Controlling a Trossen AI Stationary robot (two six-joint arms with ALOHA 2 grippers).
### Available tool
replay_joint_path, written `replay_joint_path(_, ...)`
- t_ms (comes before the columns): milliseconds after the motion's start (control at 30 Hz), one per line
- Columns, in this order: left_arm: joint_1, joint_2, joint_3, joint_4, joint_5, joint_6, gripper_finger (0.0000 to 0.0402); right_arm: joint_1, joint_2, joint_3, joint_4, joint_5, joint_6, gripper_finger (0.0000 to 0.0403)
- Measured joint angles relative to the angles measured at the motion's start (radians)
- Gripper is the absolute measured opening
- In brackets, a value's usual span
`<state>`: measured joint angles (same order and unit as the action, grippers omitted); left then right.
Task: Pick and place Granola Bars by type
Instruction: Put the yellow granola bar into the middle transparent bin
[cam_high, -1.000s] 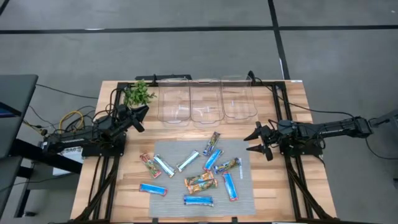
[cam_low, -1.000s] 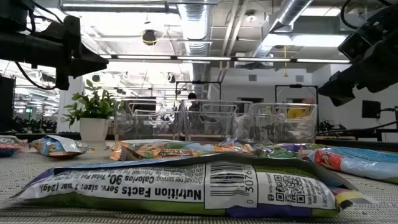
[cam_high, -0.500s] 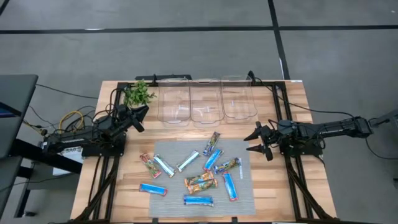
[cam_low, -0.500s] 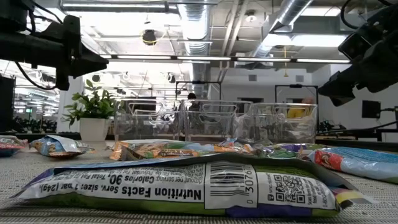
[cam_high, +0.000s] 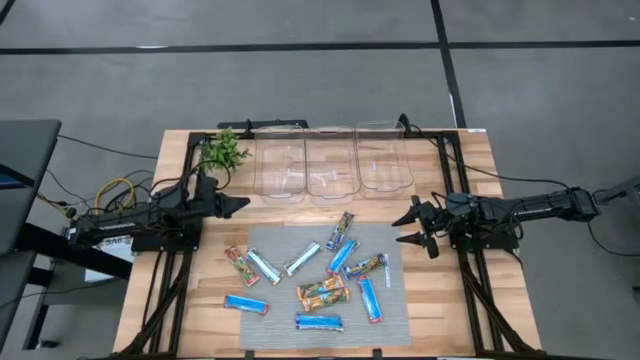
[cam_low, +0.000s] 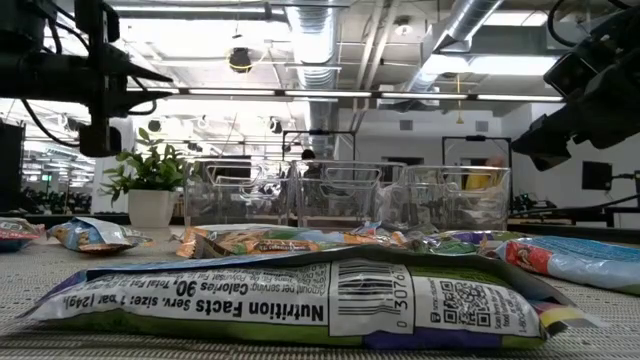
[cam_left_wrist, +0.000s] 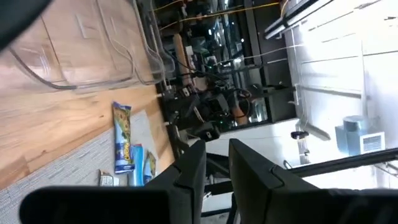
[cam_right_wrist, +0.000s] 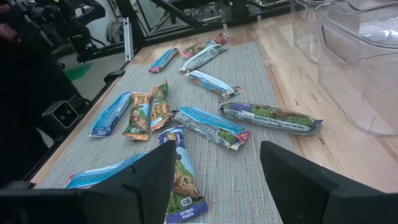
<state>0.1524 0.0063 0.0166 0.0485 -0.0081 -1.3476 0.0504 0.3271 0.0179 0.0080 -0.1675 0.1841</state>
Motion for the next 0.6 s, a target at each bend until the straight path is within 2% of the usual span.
replay_joint_path(133, 0.000, 0.000, 0.000, 0.048, 0.060, 0.078, 0.0063, 0.000, 0.000, 0.000, 0.000, 0.000, 0.000, 0.0226)
replay_joint_path(267, -0.001, 0.000, 0.000, 0.075, 0.108, 0.083, 0.0063, 0.000, 0.000, 0.000, 0.000, 0.000, 0.000, 0.0226)
replay_joint_path(433, -0.001, 0.016, 0.039, 0.073, 0.195, 0.199, 0.0063, 0.000, 0.000, 0.000, 0.000, 0.000, 0.000, 0.0226)
replay_joint_path(600, -0.001, 0.110, 0.163, -0.079, 0.278, 0.380, 0.0063, 0.000, 0.000, 0.000, 0.000, 0.000, 0.000, 0.0226)
